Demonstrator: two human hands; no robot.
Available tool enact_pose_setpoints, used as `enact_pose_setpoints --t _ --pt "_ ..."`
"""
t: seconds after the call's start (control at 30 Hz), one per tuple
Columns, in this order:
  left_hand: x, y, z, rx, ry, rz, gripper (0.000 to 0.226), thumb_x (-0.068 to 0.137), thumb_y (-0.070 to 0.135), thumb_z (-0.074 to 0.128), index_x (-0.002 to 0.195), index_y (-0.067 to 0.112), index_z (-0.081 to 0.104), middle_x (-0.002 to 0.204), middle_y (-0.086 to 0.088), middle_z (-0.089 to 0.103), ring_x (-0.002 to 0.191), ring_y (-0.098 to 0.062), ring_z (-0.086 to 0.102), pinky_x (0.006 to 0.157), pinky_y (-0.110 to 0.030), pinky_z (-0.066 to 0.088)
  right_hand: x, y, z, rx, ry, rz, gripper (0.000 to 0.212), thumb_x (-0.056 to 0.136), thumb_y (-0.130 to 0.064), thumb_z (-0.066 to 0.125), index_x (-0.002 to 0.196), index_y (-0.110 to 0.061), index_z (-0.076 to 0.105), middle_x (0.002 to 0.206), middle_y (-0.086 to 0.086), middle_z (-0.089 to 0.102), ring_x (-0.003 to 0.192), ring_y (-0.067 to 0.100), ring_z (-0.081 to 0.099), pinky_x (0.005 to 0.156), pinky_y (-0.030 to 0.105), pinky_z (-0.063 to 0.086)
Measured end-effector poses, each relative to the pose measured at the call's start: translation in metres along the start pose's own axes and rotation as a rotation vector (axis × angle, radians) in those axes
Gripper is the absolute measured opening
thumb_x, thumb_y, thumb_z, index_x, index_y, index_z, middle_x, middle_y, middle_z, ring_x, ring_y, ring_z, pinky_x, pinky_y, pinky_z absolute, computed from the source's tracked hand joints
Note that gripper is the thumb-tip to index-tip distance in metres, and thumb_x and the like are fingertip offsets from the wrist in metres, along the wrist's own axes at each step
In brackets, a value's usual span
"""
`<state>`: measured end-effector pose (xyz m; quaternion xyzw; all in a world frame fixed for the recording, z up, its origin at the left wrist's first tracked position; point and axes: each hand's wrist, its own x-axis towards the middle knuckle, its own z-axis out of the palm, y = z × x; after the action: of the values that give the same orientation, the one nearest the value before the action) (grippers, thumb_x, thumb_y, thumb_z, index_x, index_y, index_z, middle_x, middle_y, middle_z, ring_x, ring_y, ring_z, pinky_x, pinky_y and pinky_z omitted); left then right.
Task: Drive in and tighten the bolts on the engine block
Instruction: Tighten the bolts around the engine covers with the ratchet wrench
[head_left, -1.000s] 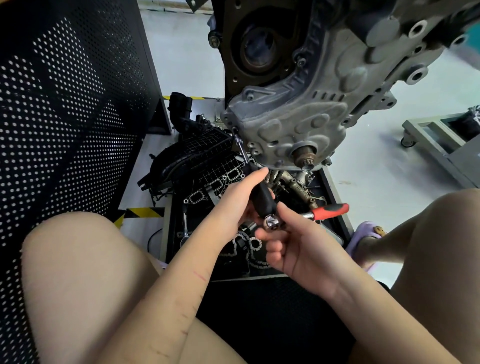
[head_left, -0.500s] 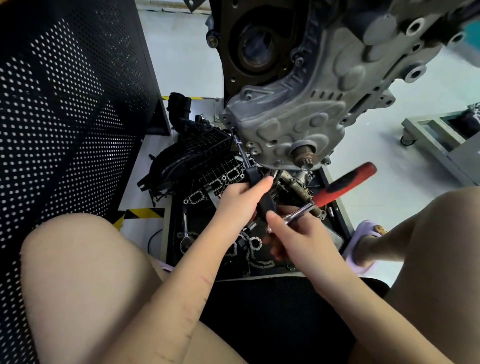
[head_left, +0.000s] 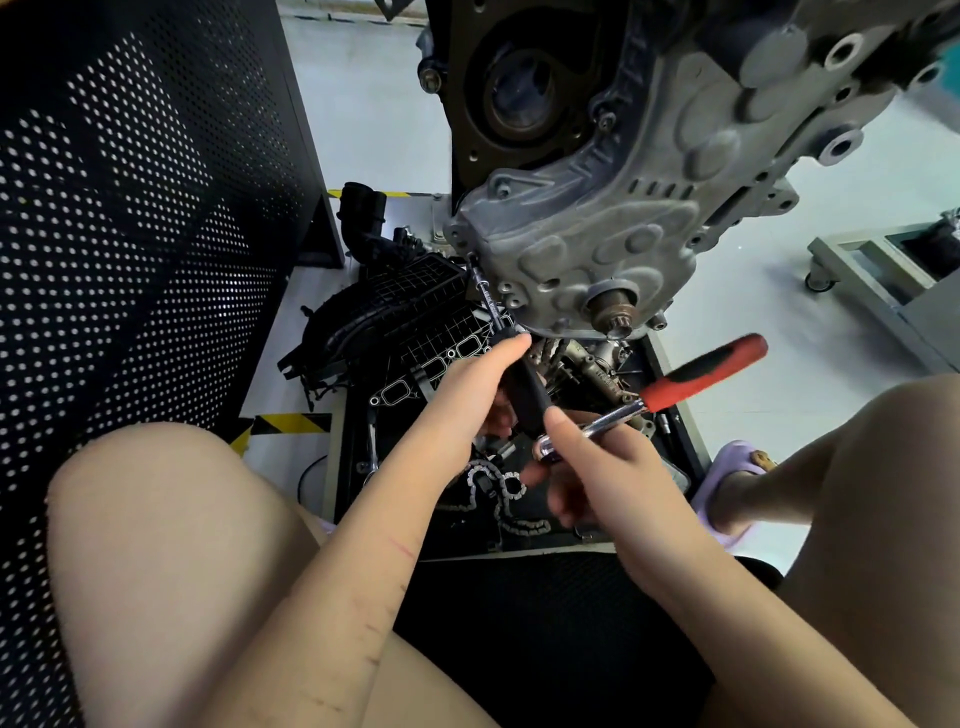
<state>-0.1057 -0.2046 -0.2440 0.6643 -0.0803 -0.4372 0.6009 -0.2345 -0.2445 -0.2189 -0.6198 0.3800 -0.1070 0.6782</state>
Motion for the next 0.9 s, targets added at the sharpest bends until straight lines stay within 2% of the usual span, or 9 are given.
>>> enact_pose_setpoints --t 0.1,0.23,0.4,0.5,0.63,0.77,0.83,0.87,0.9 --pt "-0.002 0.003 0.002 -0.097 -0.049 -0.02 0.037 0.088 0.036 0.052 0.065 0.009 0.062 0.043 0.002 0.049 0.039 -0.012 0.041 0.04 -0.018 0.035 -0.001 -0.006 -0.001 0.191 -0.061 0.147 0.025 0.092 -0.031 0.052 0.078 -0.01 0.056 0.062 0.009 0.069 0.037 0.008 0.046 0.037 0.018 0.038" --pt "-0.003 0.005 0.003 -0.219 -0.064 0.004 0.034 0.091 0.029 0.05 0.062 0.013 0.058 0.049 0.004 0.06 0.054 -0.018 0.043 0.055 -0.029 0.033 0.0 -0.01 0.002 0.394 -0.145 0.296 0.025 0.09 -0.03 0.051 0.089 -0.006 0.058 0.062 0.013 0.068 0.034 0.007 0.044 0.036 0.015 0.037" --pt "-0.003 0.002 0.0 -0.067 -0.034 0.019 0.033 0.087 0.036 0.055 0.064 0.013 0.059 0.046 0.006 0.058 0.048 -0.014 0.046 0.049 -0.025 0.03 0.0 -0.008 0.004 0.679 -0.21 0.495 0.036 0.089 -0.033 0.048 0.092 0.0 0.06 0.06 0.012 0.065 0.031 0.004 0.038 0.031 0.011 0.032" --pt "-0.002 0.0 -0.001 -0.006 0.028 0.07 0.032 0.084 0.039 0.059 0.065 0.014 0.06 0.054 0.002 0.056 0.056 -0.018 0.048 0.051 -0.025 0.034 0.0 -0.008 0.005 0.757 -0.24 0.519 0.038 0.082 -0.033 0.051 0.086 0.004 0.061 0.059 0.012 0.063 0.029 0.003 0.036 0.03 0.011 0.03" --pt "-0.002 -0.002 0.003 0.024 0.072 0.11 0.031 0.084 0.041 0.058 0.069 0.013 0.058 0.068 -0.007 0.056 0.062 -0.021 0.049 0.054 -0.026 0.038 0.0 -0.005 0.007 0.654 -0.207 0.452 0.036 0.091 -0.033 0.046 0.084 -0.001 0.061 0.058 0.011 0.064 0.03 0.006 0.038 0.031 0.013 0.031" --pt "-0.003 -0.003 0.007 0.032 0.094 0.119 0.031 0.086 0.039 0.056 0.078 0.009 0.058 0.071 -0.009 0.054 0.058 -0.019 0.048 0.053 -0.025 0.037 -0.001 0.0 0.008 0.366 -0.091 0.227 0.026 0.093 -0.03 0.051 0.077 -0.014 0.064 0.06 0.011 0.067 0.035 0.009 0.044 0.036 0.017 0.037" --pt "-0.003 -0.004 0.008 0.03 0.102 0.115 0.031 0.086 0.039 0.056 0.074 0.01 0.058 0.064 -0.003 0.054 0.058 -0.016 0.049 0.056 -0.026 0.038 -0.002 0.001 0.008 0.203 -0.047 0.081 0.011 0.092 -0.027 0.054 0.086 -0.025 0.063 0.06 0.005 0.067 0.038 0.01 0.049 0.038 0.019 0.039" --pt "-0.004 -0.005 0.009 0.029 0.115 0.113 0.031 0.085 0.039 0.057 0.07 0.012 0.057 0.06 0.001 0.054 0.057 -0.014 0.05 0.056 -0.025 0.039 -0.002 0.002 0.008 0.106 -0.032 0.002 0.01 0.09 -0.026 0.055 0.09 -0.034 0.062 0.059 0.002 0.066 0.04 0.01 0.052 0.039 0.019 0.041" --pt "-0.004 -0.005 0.009 0.022 0.13 0.112 0.031 0.086 0.038 0.057 0.067 0.013 0.057 0.058 0.003 0.053 0.056 -0.012 0.05 0.055 -0.023 0.039 -0.002 0.002 0.008 0.0 -0.026 -0.074 0.019 0.088 -0.026 0.057 0.089 -0.045 0.061 0.059 -0.001 0.065 0.042 0.009 0.053 0.041 0.019 0.042"
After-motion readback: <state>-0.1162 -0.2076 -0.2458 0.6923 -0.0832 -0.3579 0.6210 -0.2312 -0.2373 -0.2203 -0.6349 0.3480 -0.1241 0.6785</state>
